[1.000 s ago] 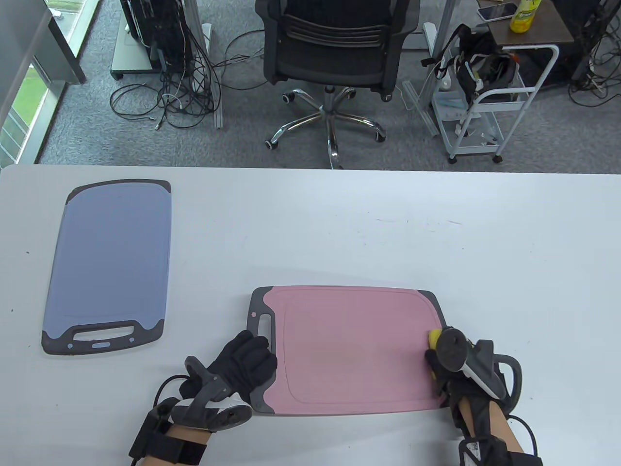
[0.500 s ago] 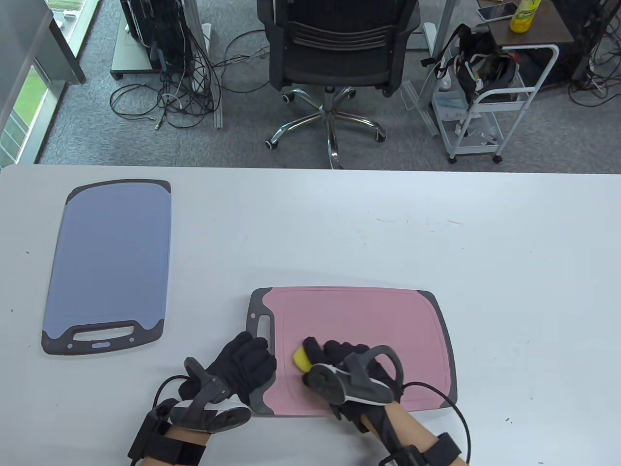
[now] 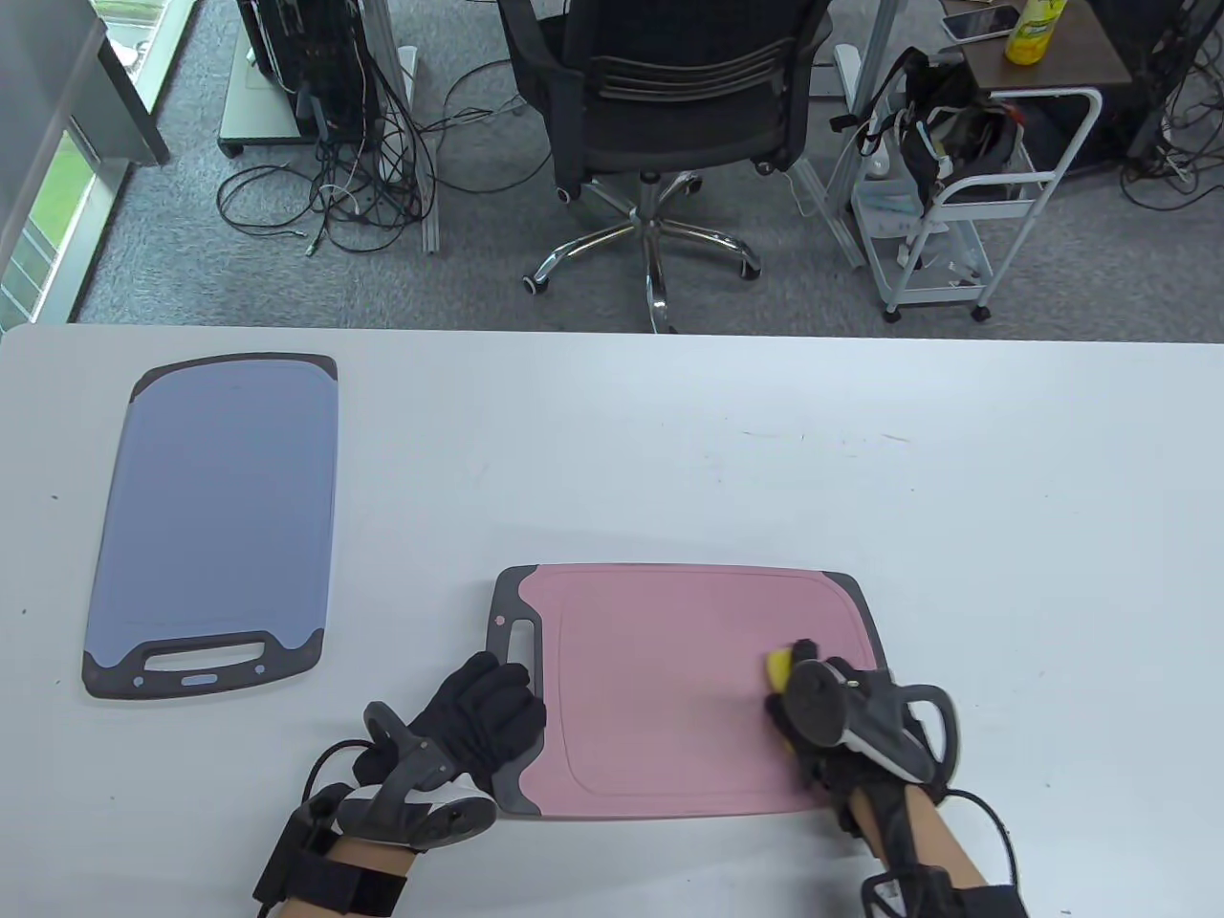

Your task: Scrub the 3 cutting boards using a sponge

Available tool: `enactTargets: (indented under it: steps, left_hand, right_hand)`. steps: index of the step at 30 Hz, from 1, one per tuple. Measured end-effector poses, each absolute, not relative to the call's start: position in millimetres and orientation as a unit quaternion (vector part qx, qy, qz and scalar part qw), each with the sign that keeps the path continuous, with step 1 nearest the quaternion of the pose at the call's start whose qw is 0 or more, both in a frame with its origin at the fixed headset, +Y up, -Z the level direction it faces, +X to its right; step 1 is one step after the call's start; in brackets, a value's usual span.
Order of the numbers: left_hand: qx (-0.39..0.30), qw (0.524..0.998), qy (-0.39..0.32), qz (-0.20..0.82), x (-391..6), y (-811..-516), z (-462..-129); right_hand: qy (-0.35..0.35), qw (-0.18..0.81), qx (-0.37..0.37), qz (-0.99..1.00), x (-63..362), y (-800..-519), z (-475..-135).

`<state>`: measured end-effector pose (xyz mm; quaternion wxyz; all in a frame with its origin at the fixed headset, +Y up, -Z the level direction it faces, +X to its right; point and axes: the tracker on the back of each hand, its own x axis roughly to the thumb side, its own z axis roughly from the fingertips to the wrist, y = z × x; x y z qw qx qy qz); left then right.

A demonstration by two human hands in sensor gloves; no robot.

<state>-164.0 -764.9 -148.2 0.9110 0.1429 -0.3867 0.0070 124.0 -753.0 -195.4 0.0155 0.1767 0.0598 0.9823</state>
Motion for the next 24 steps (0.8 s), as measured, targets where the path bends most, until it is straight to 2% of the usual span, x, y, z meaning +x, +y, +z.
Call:
enactTargets:
  steps: [4, 5, 7, 9, 12, 13, 14, 18, 19, 21, 22, 23, 24]
  left_hand:
    - [0.141, 0.911, -0.386, 0.016, -165.8, -765.2, -149.4]
    - [0.141, 0.912, -0.386, 0.017, -166.3, -765.2, -149.4]
    - [0.141, 0.913, -0.381, 0.024, -168.5, -765.0, -150.5]
    - [0.142, 0.912, -0.384, 0.022, -167.6, -765.0, -149.9]
    - [0.139, 0.913, -0.384, 0.018, -166.7, -765.2, -150.2]
    - [0.135, 0.914, -0.383, 0.017, -166.3, -765.5, -151.0]
    - [0.132, 0.914, -0.383, 0.016, -166.0, -765.7, -151.3]
    - [0.138, 0.914, -0.382, 0.006, -164.6, -765.2, -149.5]
    - [0.139, 0.913, -0.383, 0.006, -164.4, -765.2, -149.2]
    - [0.140, 0.913, -0.384, 0.003, -163.8, -765.1, -148.6]
    - [0.141, 0.913, -0.384, 0.002, -163.8, -765.1, -148.4]
    - [0.141, 0.913, -0.384, 0.002, -163.8, -765.0, -148.5]
    - [0.141, 0.912, -0.385, 0.003, -163.9, -764.9, -148.5]
  right_hand:
    - [0.023, -0.006, 0.336, 0.942, 17.8, -736.7, -166.0]
    - [0.013, -0.012, 0.356, 0.934, 5.8, -735.1, -161.1]
    - [0.000, -0.052, 0.343, 0.938, 0.0, -733.3, -159.3]
    - [0.010, -0.026, 0.331, 0.943, 19.3, -736.5, -166.0]
    - [0.033, -0.006, 0.242, 0.970, 78.6, -748.0, -178.6]
    - [0.035, -0.011, 0.190, 0.981, 117.5, -755.0, -183.7]
    - [0.038, -0.012, 0.165, 0.986, 133.9, -758.0, -185.6]
    - [0.055, -0.002, -0.021, 0.998, 242.3, -773.8, -192.5]
    - [0.063, -0.007, -0.049, 0.997, 256.8, -775.4, -193.5]
    - [0.087, 0.003, -0.061, 0.994, 266.1, -775.4, -194.8]
    - [0.084, 0.012, -0.053, 0.995, 258.6, -774.8, -195.7]
    - [0.074, -0.020, -0.041, 0.996, 243.0, -771.8, -196.7]
    - [0.077, -0.033, 0.008, 0.996, 225.8, -768.4, -198.3]
